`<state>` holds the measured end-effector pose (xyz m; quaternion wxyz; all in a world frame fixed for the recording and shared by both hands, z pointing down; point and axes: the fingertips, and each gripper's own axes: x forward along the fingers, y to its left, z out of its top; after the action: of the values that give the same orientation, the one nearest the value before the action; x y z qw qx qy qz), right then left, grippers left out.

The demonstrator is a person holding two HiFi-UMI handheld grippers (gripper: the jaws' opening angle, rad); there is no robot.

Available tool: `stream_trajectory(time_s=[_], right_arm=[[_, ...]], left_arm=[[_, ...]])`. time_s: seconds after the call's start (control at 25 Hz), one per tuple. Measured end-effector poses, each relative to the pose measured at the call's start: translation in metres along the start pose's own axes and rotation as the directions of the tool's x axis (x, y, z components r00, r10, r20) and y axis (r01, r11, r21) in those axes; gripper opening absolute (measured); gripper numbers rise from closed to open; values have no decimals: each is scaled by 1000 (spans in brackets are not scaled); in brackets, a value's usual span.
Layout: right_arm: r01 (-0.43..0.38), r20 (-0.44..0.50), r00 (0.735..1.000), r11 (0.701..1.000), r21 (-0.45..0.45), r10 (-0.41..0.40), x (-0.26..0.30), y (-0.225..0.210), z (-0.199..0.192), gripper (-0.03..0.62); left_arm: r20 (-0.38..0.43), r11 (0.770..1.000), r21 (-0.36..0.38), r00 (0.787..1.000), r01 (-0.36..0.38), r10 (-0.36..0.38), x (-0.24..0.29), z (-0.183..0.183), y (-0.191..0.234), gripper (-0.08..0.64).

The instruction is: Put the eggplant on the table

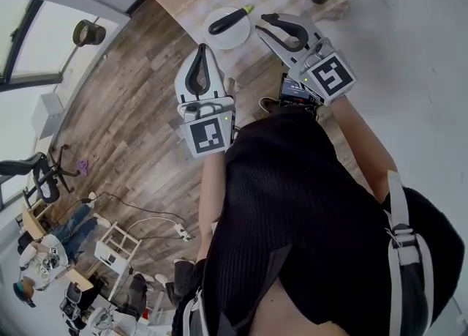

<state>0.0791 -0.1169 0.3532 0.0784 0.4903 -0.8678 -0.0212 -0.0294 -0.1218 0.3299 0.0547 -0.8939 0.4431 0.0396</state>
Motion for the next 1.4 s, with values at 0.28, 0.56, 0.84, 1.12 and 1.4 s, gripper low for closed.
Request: stream_trajectory(time_s=[0.28, 0.56, 0.84, 1.12, 1.4], right_arm=[[-6, -37, 999, 1000, 20, 7, 2, 9, -17, 56], [-4, -49, 999, 999, 34, 6, 5, 15, -27, 37], [8, -67, 998, 1000, 30, -6, 6, 22, -30, 14], [14, -72, 997, 999, 37, -11, 5, 27, -32, 14], [62, -97, 994, 997, 48, -57, -3, 23, -40, 14]], left_arm=[[-22, 1000, 6, 1000, 7, -7, -7, -10, 0, 2], [-34, 1000, 8, 999, 8, -7, -13, -17, 3, 2], [-40, 1000, 5, 999, 7, -6, -20, -20, 8, 2], [-43, 1000, -2, 999, 11, -11, -23, -23, 11, 2], [-39, 999, -2, 999, 37, -37, -26, -24, 9, 2]])
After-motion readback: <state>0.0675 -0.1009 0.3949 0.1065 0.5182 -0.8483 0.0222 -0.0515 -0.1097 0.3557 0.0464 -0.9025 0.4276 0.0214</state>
